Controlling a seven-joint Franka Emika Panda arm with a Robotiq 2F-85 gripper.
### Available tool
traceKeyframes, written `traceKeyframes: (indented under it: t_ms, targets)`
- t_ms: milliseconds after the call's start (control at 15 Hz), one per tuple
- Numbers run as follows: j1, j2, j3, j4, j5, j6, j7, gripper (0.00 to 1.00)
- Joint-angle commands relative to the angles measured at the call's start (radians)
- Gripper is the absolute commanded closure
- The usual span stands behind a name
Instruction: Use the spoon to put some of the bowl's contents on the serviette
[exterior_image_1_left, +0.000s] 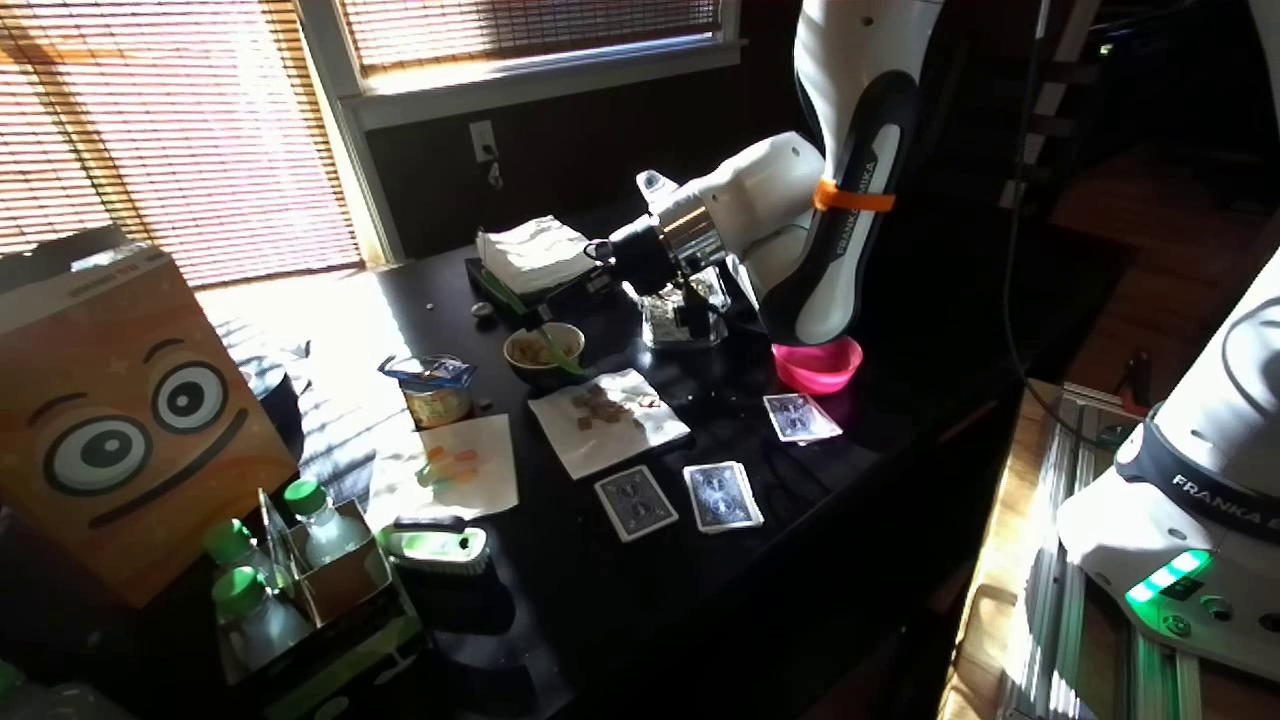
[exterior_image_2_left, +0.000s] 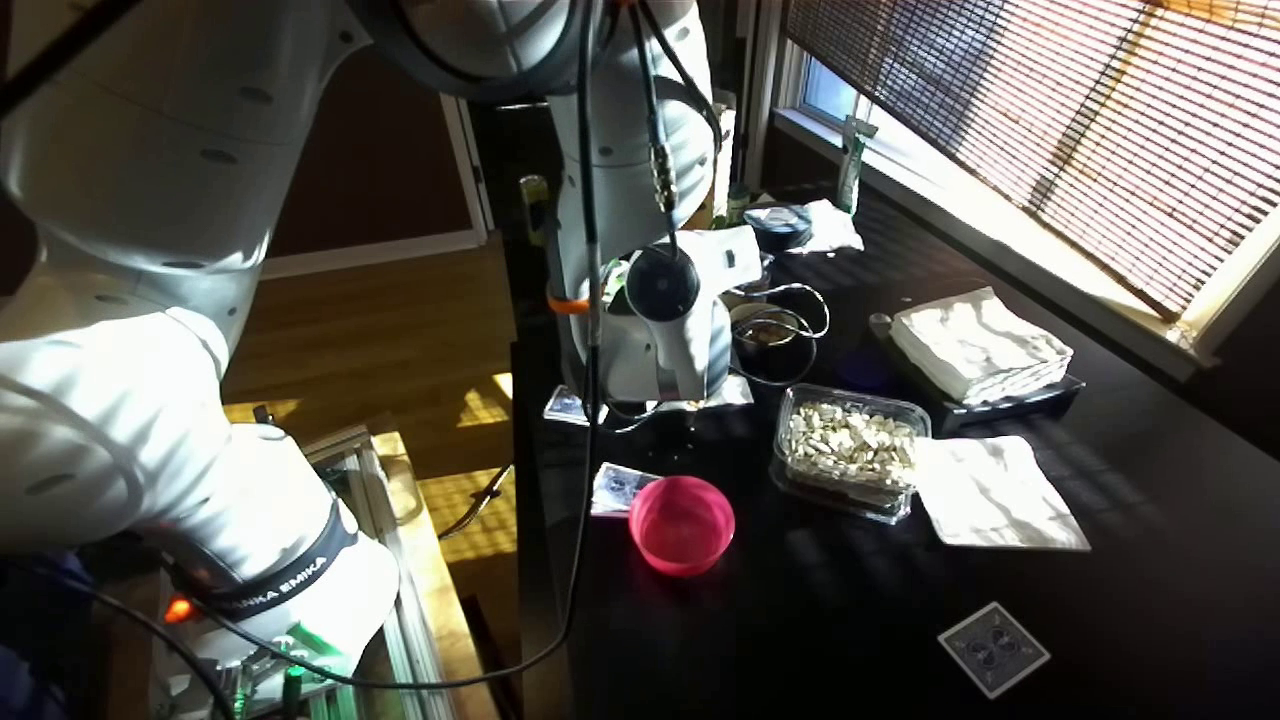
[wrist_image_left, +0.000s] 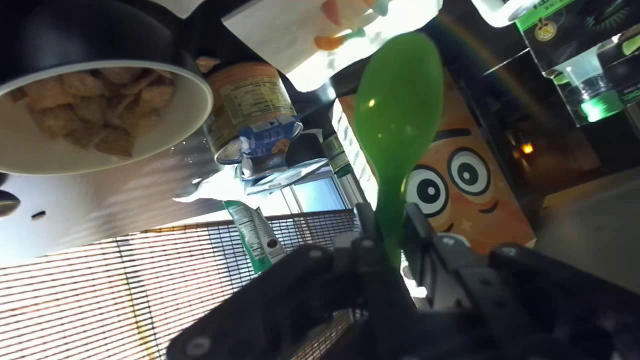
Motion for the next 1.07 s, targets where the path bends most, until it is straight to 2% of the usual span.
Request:
traceKeyframes:
  t_ms: [0,267,467,600,1000]
  targets:
    - [-0.004,0.047,-0.002,0.062,-0.064,0.042,0.028,0.96]
    - [0.005,0.039,-0.011,0.072,-0.072,0.017,0.046,0.96]
    - [0.023,-0.054,-0.024,0.012,-0.02,-0.066,0.06,0.96]
    - [0.038,-0.148,-0.029,-0.035,0.003,-0.2,0.098,0.96]
    - [0.033,-0.343,0.038,-0.064,-0.081,-0.618,0.328,0.96]
